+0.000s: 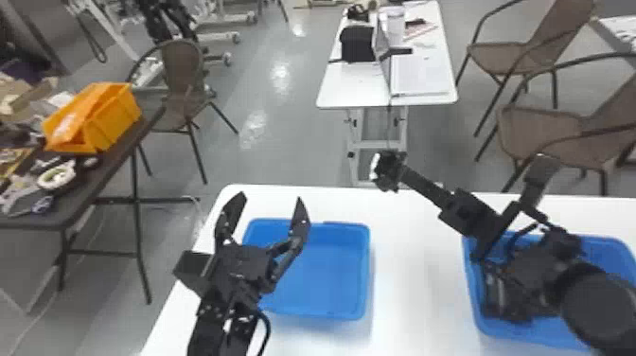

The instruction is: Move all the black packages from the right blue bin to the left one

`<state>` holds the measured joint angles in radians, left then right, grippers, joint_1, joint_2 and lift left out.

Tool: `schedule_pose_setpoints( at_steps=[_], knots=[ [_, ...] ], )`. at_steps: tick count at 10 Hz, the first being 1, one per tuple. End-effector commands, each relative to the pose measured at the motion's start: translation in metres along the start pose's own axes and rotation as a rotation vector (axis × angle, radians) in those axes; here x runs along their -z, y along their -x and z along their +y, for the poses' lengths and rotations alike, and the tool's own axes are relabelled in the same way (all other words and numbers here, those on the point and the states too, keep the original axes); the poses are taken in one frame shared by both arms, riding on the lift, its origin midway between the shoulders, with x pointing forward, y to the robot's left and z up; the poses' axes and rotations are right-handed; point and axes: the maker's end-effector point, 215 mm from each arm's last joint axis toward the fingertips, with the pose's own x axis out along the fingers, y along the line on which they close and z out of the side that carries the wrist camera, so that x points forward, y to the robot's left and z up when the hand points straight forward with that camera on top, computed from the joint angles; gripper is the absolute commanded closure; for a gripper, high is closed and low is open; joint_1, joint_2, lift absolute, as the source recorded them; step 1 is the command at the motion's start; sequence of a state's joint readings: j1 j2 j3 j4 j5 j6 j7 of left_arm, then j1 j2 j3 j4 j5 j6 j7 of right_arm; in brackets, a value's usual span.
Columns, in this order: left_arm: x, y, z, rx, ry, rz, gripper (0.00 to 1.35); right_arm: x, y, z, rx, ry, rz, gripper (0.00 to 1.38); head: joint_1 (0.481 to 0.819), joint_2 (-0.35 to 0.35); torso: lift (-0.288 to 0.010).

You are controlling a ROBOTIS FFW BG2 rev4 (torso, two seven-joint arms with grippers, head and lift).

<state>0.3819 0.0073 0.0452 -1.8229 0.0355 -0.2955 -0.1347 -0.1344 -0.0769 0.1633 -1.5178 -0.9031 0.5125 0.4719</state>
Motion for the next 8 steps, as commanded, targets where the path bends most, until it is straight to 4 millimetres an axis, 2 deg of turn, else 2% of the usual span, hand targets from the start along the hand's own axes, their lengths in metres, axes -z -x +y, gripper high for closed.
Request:
schedule_pose_setpoints(
  at_steps=[1, 4, 7, 8],
  knots=[
    [0.002, -0.009, -0.006, 0.022, -0.021, -0.014, 0.13, 0.008, -0.027, 0.039, -0.105, -0.063, 0.049, 1.28, 0.695, 0.237, 0.000],
    [0.018, -0.015, -0.016, 0.054, -0.089, 0.008, 0.13, 0.017, -0.052, 0.101, -0.264, -0.212, 0.095, 1.27, 0.695, 0.288, 0.000],
    [0.022, -0.027, -0.034, 0.104, -0.091, 0.000, 0.12, 0.040, -0.062, 0.134, -0.357, -0.420, 0.131, 1.28, 0.690, 0.317, 0.000],
    [0.020, -0.028, -0.034, 0.105, -0.091, -0.008, 0.12, 0.046, -0.061, 0.134, -0.357, -0.435, 0.148, 1.27, 0.688, 0.325, 0.000]
  ],
)
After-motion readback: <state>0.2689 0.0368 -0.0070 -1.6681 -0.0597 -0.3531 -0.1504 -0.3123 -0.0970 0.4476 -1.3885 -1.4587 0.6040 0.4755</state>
